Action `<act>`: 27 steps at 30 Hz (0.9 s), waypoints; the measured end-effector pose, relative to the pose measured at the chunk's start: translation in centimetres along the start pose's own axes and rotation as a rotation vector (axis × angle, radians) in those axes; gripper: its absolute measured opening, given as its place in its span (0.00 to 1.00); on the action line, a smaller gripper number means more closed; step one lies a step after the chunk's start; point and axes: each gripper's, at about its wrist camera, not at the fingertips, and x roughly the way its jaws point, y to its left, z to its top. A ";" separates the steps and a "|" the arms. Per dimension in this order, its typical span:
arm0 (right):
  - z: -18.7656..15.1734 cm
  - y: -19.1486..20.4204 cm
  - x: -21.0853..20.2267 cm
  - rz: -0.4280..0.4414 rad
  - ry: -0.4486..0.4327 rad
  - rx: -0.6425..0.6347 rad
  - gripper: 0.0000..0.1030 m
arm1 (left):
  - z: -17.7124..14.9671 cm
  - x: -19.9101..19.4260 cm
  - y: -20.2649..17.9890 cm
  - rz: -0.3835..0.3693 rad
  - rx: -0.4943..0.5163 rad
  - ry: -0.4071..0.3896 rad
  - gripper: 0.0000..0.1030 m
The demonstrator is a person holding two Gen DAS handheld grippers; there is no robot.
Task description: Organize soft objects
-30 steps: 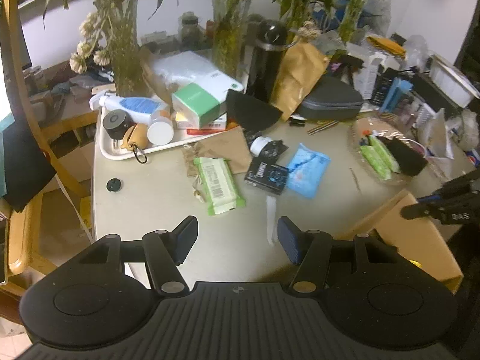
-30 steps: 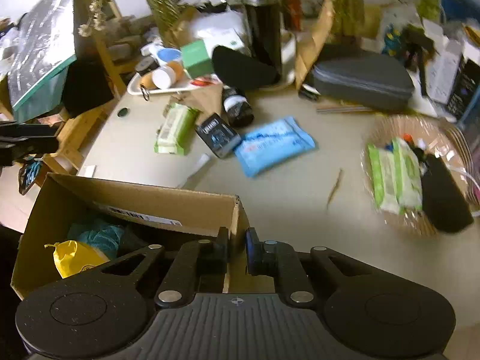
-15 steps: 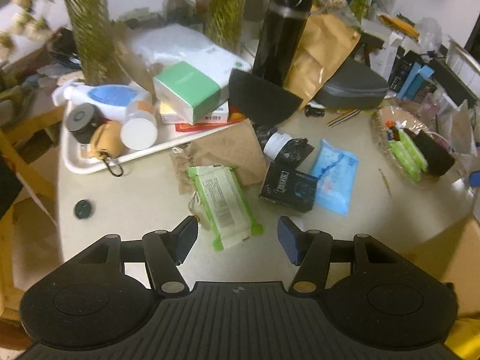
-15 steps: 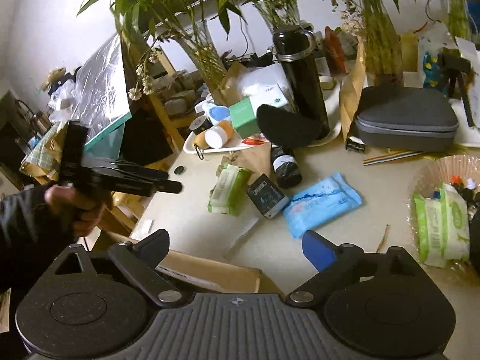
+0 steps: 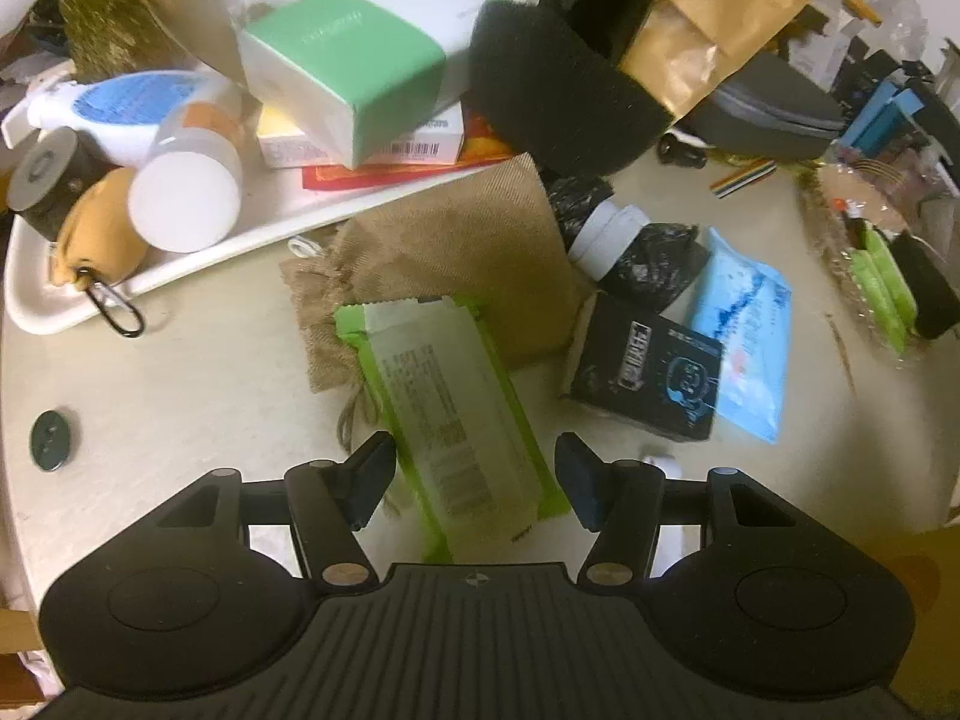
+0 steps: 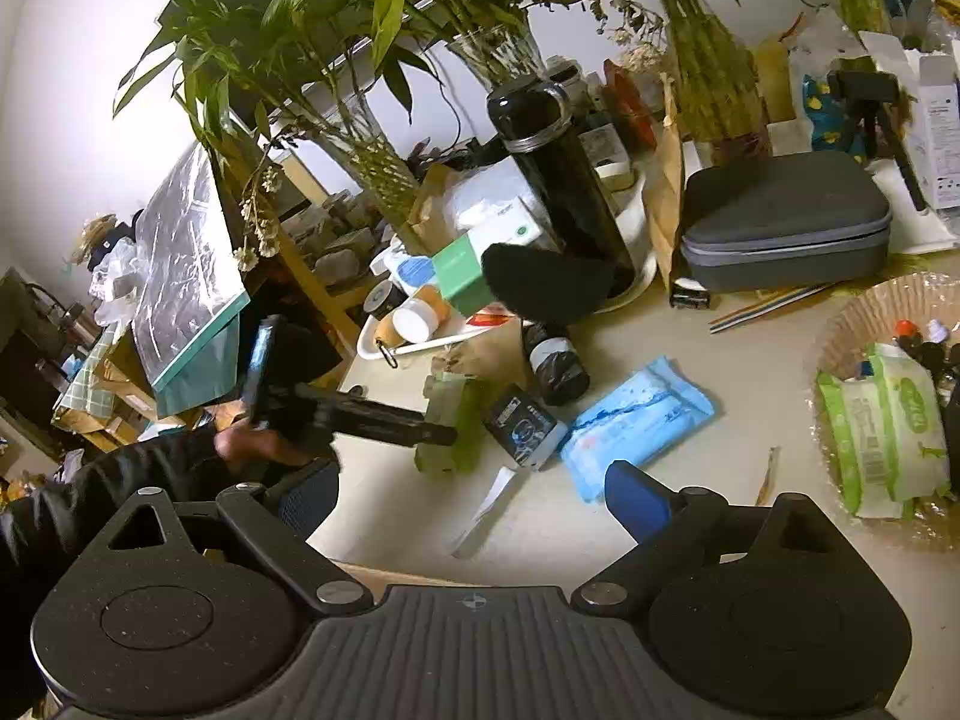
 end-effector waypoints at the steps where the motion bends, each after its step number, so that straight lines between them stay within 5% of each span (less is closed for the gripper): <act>1: 0.0 0.0 0.1 0.002 0.002 -0.001 0.93 | 0.2 0.3 0.0 0.010 0.002 0.001 0.56; 8: -0.1 0.3 0.2 0.001 0.013 -0.006 0.93 | 0.3 1.4 -1.5 0.107 0.064 -0.038 0.50; 13: -0.1 0.2 0.2 0.007 0.012 0.004 0.93 | -0.2 0.5 -1.8 0.097 0.097 -0.055 0.48; 27: -0.2 0.6 0.0 -0.009 -0.004 -0.020 0.93 | -1.8 -9.7 -3.0 0.141 0.129 -0.190 0.47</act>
